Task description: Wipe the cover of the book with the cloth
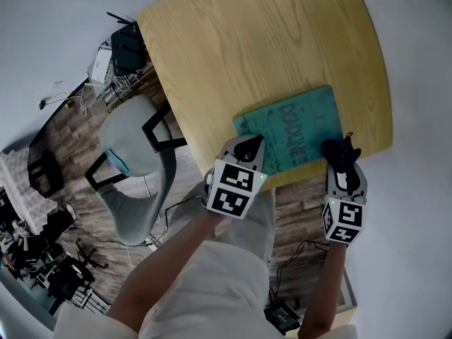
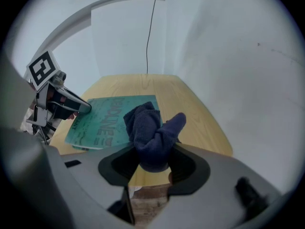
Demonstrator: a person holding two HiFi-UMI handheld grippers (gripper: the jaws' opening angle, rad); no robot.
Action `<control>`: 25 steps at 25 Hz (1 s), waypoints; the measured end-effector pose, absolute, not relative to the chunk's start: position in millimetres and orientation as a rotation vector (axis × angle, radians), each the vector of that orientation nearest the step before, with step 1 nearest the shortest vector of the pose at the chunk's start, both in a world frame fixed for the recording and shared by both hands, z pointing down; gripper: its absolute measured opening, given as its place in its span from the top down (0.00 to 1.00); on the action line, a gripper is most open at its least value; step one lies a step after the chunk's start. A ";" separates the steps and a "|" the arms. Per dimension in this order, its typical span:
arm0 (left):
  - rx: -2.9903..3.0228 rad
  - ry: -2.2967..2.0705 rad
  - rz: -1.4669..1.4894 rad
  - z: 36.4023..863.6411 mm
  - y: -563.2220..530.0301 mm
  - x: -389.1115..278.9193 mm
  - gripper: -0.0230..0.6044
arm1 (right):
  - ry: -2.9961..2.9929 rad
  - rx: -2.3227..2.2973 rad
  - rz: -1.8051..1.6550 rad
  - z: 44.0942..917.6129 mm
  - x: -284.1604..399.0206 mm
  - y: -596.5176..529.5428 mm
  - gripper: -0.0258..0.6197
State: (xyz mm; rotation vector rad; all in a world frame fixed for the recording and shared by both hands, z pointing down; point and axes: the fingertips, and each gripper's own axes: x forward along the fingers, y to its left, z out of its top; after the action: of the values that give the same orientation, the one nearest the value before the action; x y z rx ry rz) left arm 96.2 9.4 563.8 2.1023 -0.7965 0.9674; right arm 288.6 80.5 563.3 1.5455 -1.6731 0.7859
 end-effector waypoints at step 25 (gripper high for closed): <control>2.112 -0.775 0.852 561.5 9.2 95.7 0.95 | -1.985 1.455 0.591 520.8 195.7 -44.8 0.68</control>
State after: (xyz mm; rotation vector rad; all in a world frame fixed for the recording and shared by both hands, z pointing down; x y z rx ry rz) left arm 95.7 9.2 561.5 2.1123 -0.7753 0.8517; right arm 195.7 -44.8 520.8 1.4554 -1.9854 0.5908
